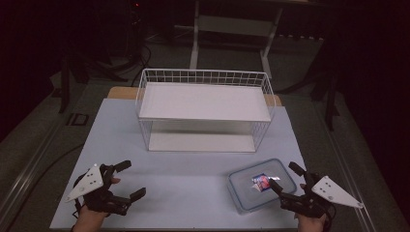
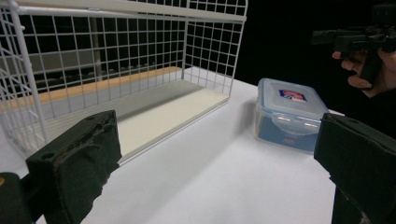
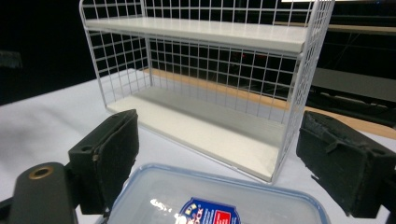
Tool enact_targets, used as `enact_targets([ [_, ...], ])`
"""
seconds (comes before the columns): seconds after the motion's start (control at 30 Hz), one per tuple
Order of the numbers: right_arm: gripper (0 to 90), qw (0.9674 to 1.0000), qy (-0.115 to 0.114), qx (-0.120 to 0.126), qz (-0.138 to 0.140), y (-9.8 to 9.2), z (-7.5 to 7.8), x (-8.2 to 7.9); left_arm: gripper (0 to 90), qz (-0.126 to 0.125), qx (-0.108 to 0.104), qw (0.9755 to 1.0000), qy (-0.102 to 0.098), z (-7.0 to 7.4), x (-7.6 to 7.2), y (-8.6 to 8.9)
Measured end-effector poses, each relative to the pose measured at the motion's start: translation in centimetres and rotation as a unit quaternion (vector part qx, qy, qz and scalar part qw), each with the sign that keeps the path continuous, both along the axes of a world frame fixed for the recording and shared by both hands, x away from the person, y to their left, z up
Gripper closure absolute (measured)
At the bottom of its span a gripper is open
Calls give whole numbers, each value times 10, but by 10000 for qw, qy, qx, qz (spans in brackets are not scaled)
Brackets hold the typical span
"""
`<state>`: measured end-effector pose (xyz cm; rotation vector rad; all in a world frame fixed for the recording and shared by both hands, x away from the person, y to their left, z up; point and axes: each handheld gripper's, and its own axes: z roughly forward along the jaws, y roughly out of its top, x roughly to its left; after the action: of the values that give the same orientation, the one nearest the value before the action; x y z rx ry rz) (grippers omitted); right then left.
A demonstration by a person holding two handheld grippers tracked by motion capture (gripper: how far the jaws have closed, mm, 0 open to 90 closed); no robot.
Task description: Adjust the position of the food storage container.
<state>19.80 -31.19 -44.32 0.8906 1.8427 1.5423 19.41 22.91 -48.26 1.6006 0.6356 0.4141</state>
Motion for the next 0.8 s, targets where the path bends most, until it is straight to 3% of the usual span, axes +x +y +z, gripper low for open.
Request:
enact_targets([
  [0.1,128,9999,45,129,48,-1,4,0,6,-8,-8,10000,-10,0,0,-1],
  [0.37,125,9997,127,80,180,-1,14,-3,6,-78,-31,10000,-7,0,0,-2],
  [0.5,139,9983,397,15,416,-1,15,-2,6,-101,-68,9999,-43,1,0,-2],
  [0.57,139,9982,509,-44,327,0,14,-3,6,-98,-78,9999,-58,1,0,-1],
  [0.63,139,9966,608,-14,556,0,12,-5,6,-99,-82,9999,-65,1,0,-1],
  [0.73,142,9963,643,-134,549,1,8,-9,6,-109,-81,9999,-62,1,0,-2],
  [0.8,243,9949,774,-355,542,-2,1,-13,6,-120,-77,9999,-55,1,1,-2],
])
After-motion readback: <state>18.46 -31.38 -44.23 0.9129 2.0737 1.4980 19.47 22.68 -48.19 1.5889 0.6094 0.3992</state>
